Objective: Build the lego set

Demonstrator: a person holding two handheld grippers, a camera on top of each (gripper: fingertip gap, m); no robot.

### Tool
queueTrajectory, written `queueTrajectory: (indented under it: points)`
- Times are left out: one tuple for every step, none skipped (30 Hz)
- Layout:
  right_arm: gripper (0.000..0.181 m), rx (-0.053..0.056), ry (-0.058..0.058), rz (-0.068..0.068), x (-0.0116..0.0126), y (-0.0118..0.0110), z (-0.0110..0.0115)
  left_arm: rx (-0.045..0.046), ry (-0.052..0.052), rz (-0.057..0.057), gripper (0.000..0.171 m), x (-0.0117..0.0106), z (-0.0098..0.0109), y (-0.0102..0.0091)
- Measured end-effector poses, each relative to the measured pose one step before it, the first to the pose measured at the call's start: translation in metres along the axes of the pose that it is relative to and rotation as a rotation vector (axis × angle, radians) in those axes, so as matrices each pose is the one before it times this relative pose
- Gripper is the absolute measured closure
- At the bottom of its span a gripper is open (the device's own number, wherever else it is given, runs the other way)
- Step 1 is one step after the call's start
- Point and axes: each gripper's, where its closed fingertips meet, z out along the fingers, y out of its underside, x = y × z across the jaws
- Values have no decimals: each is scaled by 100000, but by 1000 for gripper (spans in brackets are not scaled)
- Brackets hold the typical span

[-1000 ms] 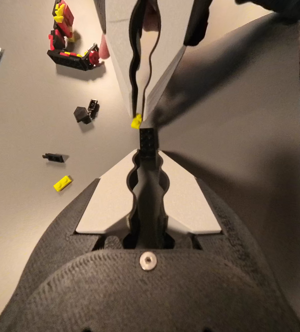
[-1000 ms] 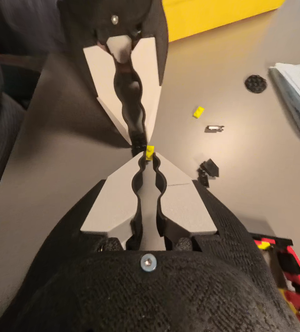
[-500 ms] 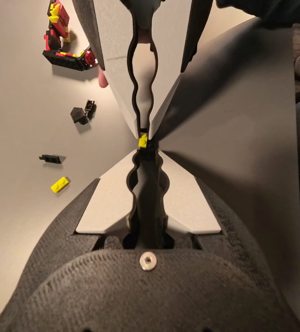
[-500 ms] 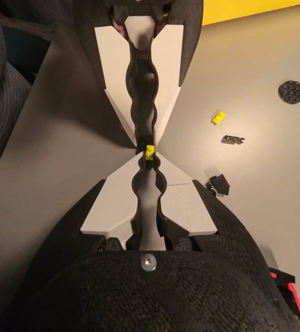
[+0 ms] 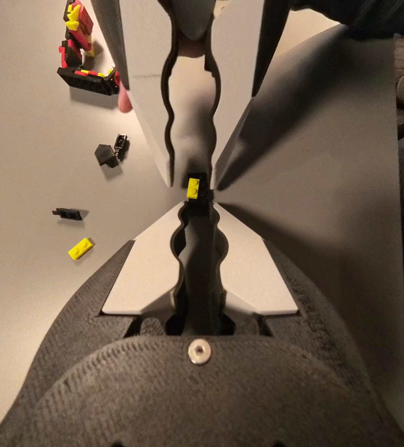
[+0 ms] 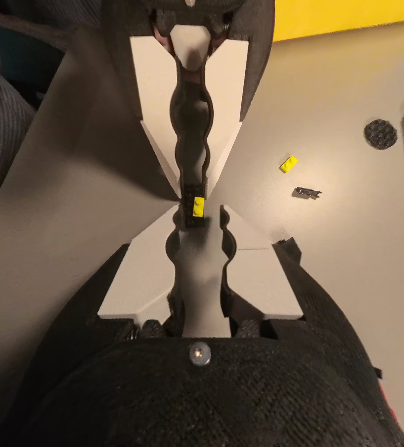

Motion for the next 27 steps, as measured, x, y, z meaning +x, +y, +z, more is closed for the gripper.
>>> queueTrajectory:
  points:
    - [146, 1815, 1643, -1665, 40, -264, -202, -2, 11, -41, 155, 4, 0, 0]
    - [139, 2409, 2474, -2716, 25, -363, -216, -15, 79, -145, 155, 2, -12, -1]
    - [133, 1800, 3982, -4129, 120, -259, -173, -9, -275, -459, 155, -69, 0, 4]
    - [130, 320, 5156, -5515, 133, -4, -73, 58, -1774, -1217, 155, -302, -28, -2]
    - [128, -756, 5997, -6356, 94, 146, 78, 77, -1259, -1209, 155, -254, -26, -16]
    - [127, -1615, 9022, -7314, 428, 221, 188, 867, -1036, -1400, 156, -204, -98, -124]
    - [129, -2503, 11238, -9019, 598, 261, 202, 1571, -763, -2636, 156, -249, -143, -220]
    - [131, -1221, 10204, -10421, 368, -11, 59, 1753, -38, -3249, 156, -190, -153, -225]
    - [133, -325, 7458, -9979, 120, -187, -62, 1539, -145, -2414, 156, -190, -158, -193]
    - [136, -1639, 4713, -7181, 2, -37, -24, 878, -1139, -1235, 156, -275, -153, -93]
    - [139, -2107, 2468, -3922, -50, 27, 30, 176, -1425, -484, 156, -255, -107, -15]
    - [138, -1585, 2007, -2454, 65, -59, 58, 85, -454, -441, 156, -87, -38, -19]
    - [138, -2027, 2746, -2895, 222, 40, 138, 148, 122, -586, 156, 26, 9, -46]
    - [141, -2811, 1749, -4037, 58, 177, 204, 105, 210, -426, 156, 43, 25, -54]
    - [143, -2609, 1678, -4463, 5, 159, 239, 235, 67, -274, 156, 28, 7, -63]
    - [147, -2500, 2074, -4316, 17, 163, 229, 355, 228, -216, 156, 52, -21, -78]
    - [151, -1784, 1557, -3681, -58, 91, 188, 489, 198, -323, 156, 30, -32, -83]
    - [154, -450, 1329, -2316, -40, -79, 108, 410, 160, -517, 156, -4, -24, -60]
    - [156, 64, 1183, -1041, 42, -129, 41, 123, 401, -475, 156, 20, -3, -13]
    - [157, -185, 835, -391, 68, -69, 29, -125, 149, -256, 156, -6, 18, 32]
    - [158, -541, 589, -115, 67, 11, 32, -303, 100, 20, 156, -3, 10, 56]
    - [159, -654, 10, -28, -16, 69, 64, -78, -80, 88, 156, -11, 16, 21]
    - [160, -507, -346, -167, -82, 73, 54, 48, 156, 160, 156, 25, -17, -4]
    - [162, -146, -131, -419, -65, 13, 49, 83, 301, -48, 156, 39, -12, 1]
    - [164, 51, -84, -534, -72, -15, 27, 202, 223, -124, 156, 23, -3, -29]
    - [166, -76, -21, -487, -59, -22, 44, 294, 488, -114, 156, 74, -23, -48]
    - [166, -213, 215, -294, -9, 8, 32, 288, 601, -178, 156, 83, -17, -52]
